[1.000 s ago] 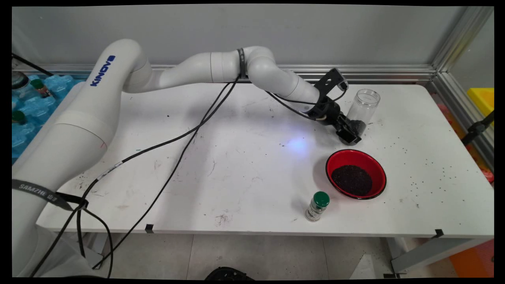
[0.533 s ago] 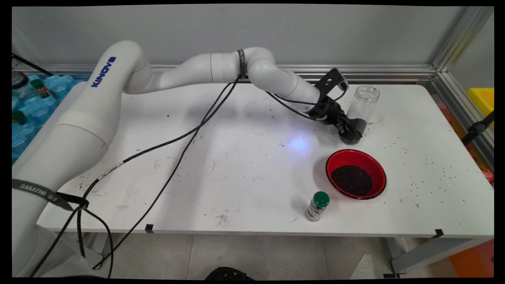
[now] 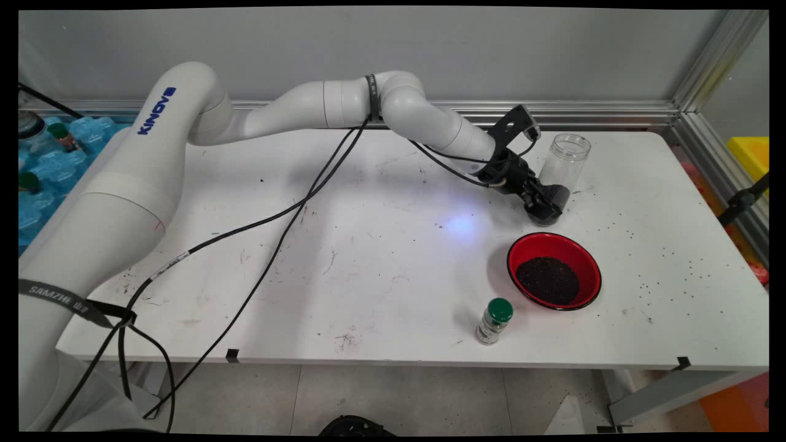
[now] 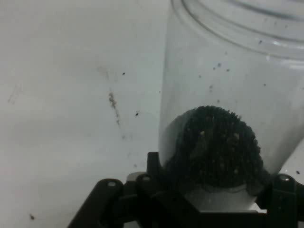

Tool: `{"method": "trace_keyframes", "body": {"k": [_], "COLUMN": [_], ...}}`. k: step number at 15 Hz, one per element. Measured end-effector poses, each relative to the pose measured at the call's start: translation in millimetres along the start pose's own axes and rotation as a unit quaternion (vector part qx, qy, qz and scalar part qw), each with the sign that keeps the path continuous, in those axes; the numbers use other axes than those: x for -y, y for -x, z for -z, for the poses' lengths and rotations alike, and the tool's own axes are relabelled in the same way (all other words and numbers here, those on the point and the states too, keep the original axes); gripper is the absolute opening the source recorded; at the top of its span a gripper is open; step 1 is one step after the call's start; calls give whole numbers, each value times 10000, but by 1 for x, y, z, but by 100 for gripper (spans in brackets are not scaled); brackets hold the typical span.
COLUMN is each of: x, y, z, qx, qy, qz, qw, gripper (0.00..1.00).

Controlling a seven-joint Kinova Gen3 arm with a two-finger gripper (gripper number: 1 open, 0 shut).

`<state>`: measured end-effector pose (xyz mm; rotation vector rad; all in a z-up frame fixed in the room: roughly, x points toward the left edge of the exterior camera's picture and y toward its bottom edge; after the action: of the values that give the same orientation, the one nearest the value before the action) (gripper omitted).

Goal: Pour the black seasoning powder in the red bowl

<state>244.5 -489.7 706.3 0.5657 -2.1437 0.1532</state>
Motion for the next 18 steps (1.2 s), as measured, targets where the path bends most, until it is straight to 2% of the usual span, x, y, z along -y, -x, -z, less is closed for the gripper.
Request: {"method": "trace_keyframes", "body": {"k": [4,11,16,18], "x": [-3,-13,-20,-22], "y": [-10,-42,-63,-73], "z": [8,30,45,54], "qx": [-49,-134,-171,-171], "qy": [27,69,89,74], "qz": [-153,-617,-1093,-1461], "qw": [9999,9980,9938,9891], "gripper": [0,0,0,0]}}
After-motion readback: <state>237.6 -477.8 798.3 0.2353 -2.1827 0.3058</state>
